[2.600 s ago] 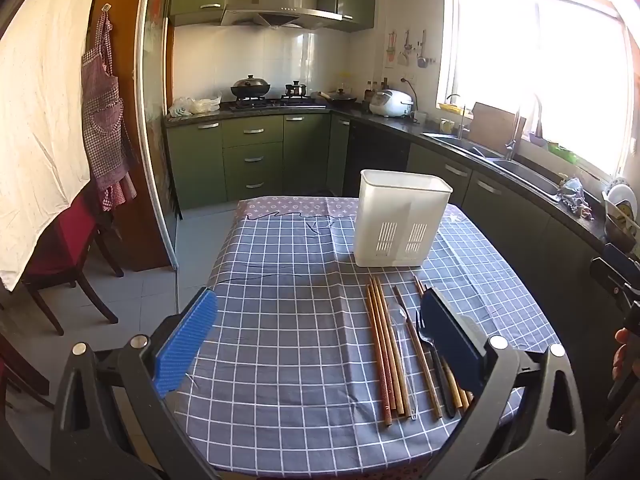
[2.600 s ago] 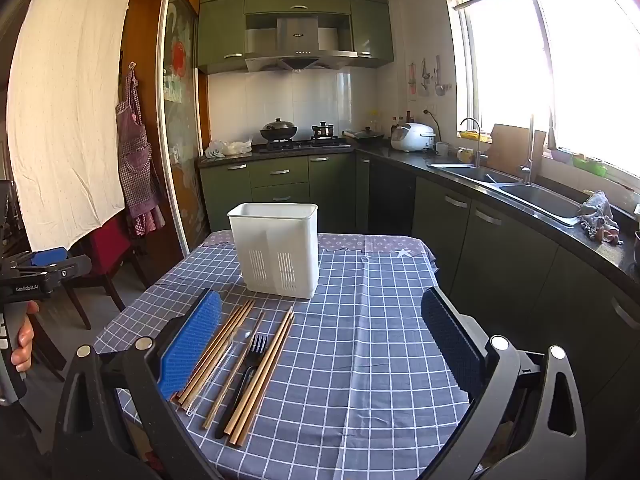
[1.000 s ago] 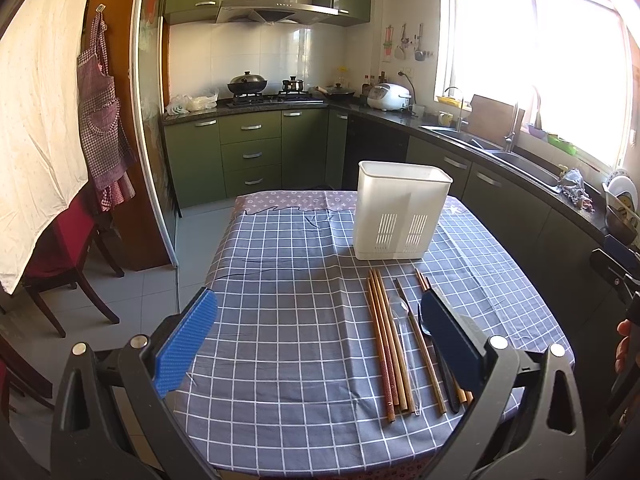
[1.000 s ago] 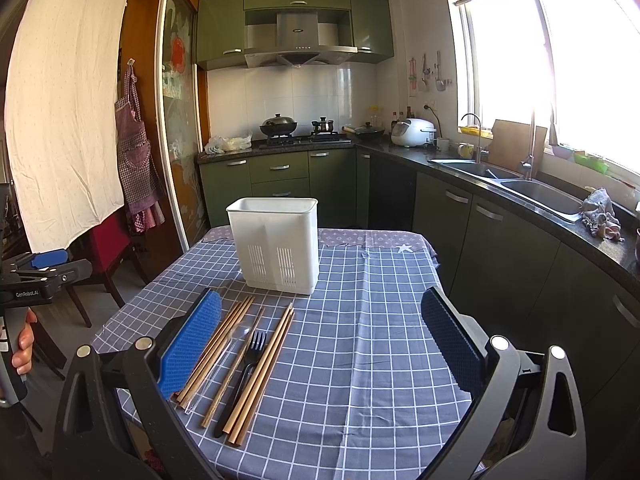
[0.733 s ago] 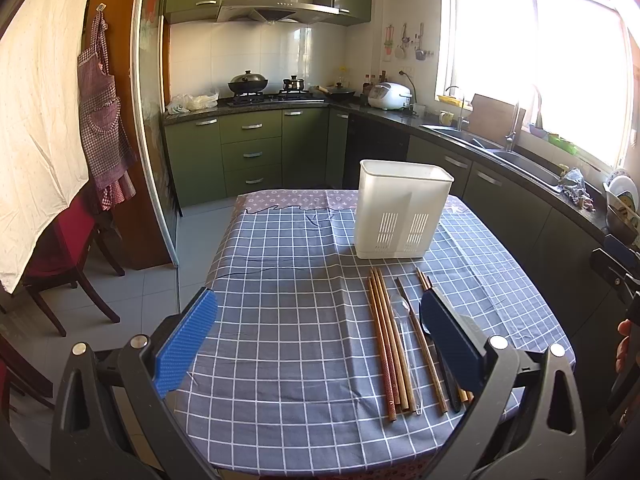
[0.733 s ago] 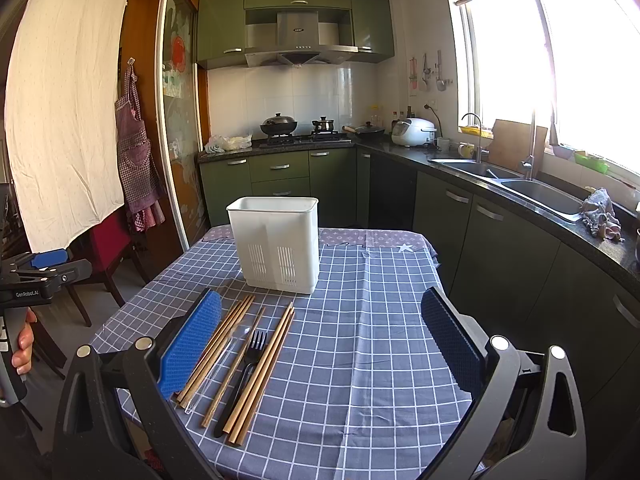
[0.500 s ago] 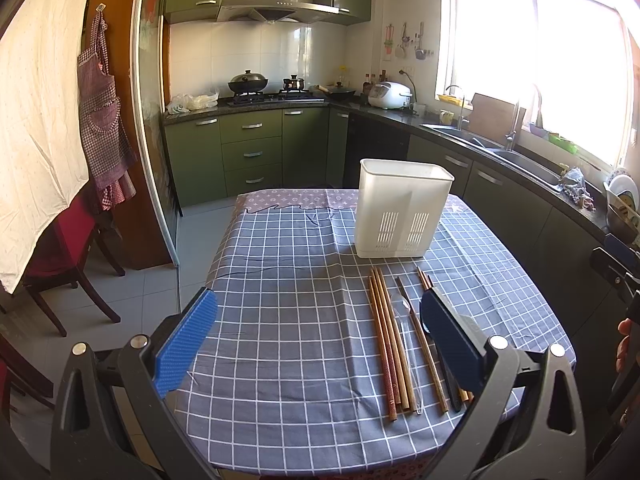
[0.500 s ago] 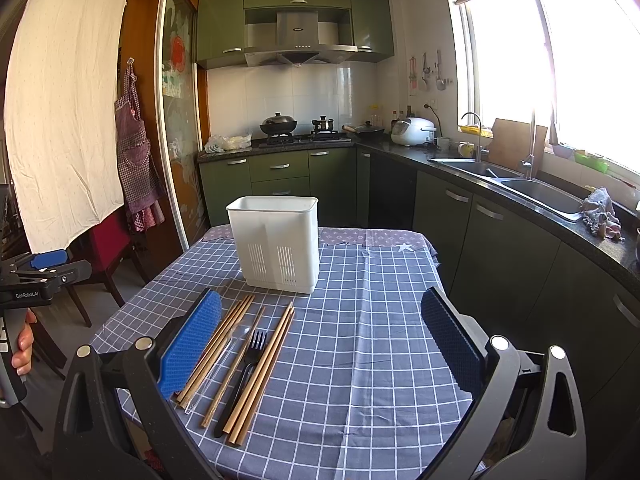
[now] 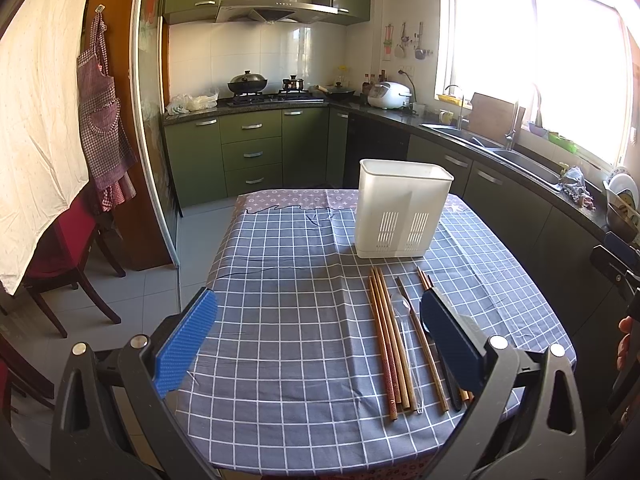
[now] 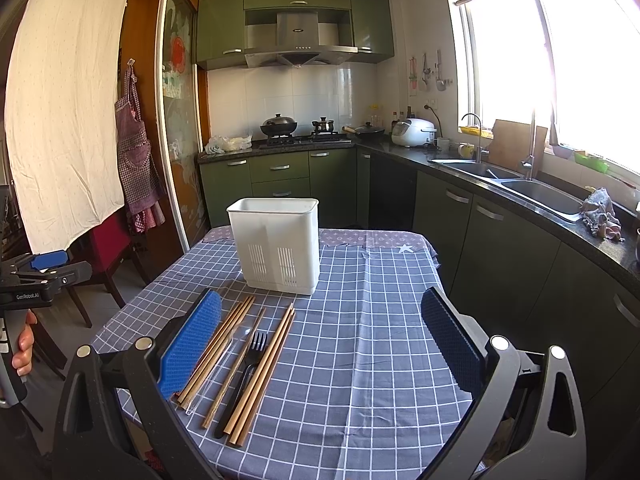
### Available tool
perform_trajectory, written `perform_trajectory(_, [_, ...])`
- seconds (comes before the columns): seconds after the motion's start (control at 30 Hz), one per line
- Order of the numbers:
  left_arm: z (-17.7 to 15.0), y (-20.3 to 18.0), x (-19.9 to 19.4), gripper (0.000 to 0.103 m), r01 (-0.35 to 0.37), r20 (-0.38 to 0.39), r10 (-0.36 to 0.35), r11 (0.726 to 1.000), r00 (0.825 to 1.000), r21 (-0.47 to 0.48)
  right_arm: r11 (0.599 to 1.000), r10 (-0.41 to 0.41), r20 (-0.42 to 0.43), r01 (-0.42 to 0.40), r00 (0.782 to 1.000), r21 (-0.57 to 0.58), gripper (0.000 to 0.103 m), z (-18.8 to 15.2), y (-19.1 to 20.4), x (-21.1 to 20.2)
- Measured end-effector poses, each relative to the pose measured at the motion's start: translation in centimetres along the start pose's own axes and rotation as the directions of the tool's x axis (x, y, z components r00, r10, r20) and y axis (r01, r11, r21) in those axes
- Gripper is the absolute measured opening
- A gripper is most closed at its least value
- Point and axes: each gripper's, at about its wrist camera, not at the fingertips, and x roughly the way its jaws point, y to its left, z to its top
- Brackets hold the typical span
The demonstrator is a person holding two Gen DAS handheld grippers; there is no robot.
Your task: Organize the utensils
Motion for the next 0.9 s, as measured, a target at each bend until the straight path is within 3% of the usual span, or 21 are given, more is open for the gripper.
perform_trajectory(0.67, [-0.2,0.0,0.2,0.097,0.004,-0.007,-0.004,1.000,1.000,0.006,1.000,0.003,-0.008,-0.003,1.000,-0.002,0.099,0.2,0.0,0.1])
perform_trajectory(0.9, [0.3,-1.3,3.1,0.097,0.049,-0.096,-0.045,0.998,0.994,0.033,0.999,-0.026,-0.075,0.024,0.997,-0.030,0.099,0.3,-0.5,2.5])
